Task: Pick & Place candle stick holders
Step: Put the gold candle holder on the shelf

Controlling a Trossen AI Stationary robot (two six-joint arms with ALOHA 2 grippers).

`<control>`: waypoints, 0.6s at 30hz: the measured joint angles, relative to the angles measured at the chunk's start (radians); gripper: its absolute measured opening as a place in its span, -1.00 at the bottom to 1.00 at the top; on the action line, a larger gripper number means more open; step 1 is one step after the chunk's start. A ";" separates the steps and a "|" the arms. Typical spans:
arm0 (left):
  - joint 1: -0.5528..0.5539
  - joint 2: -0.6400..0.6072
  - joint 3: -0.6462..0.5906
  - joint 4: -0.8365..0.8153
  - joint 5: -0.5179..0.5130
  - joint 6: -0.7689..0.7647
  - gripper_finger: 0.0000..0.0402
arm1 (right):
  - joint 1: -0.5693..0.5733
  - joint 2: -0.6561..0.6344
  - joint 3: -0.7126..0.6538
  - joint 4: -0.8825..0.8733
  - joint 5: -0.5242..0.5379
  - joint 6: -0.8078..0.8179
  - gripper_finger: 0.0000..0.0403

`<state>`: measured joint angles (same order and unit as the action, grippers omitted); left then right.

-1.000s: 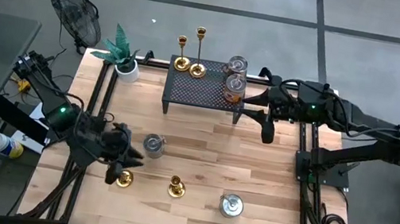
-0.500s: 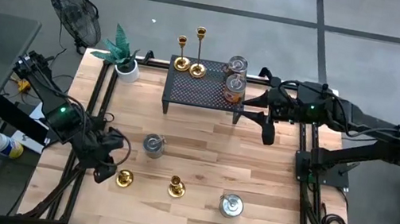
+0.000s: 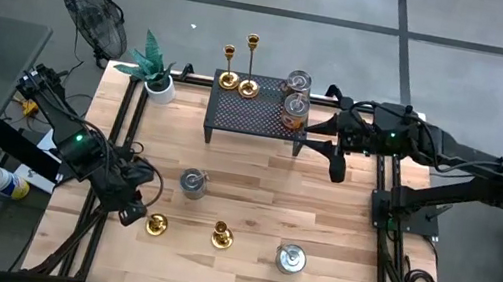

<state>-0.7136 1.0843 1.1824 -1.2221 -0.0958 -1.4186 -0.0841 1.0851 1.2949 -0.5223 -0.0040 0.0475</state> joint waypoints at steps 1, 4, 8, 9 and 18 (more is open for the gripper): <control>0.000 0.000 0.000 -0.009 0.000 -0.004 -0.89 | 0.000 0.000 0.000 -0.004 0.000 0.000 -0.30; 0.000 0.000 0.000 -0.013 0.011 -0.002 -0.89 | 0.000 0.000 0.000 -0.012 0.000 0.000 -0.30; 0.000 0.000 0.000 -0.007 0.015 0.008 -0.81 | 0.000 0.000 0.000 -0.015 0.000 0.000 -0.30; 0.000 0.000 0.000 -0.008 0.017 0.008 -0.76 | 0.000 0.000 0.000 -0.015 0.000 0.000 -0.30; 0.000 -0.014 0.000 -0.004 0.159 0.034 -0.10 | 0.000 0.000 0.000 -0.015 0.000 -0.003 -0.30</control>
<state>-0.7139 1.0700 1.1824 -1.2259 0.0629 -1.3846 -0.0841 1.0851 1.2949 -0.5371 -0.0040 0.0446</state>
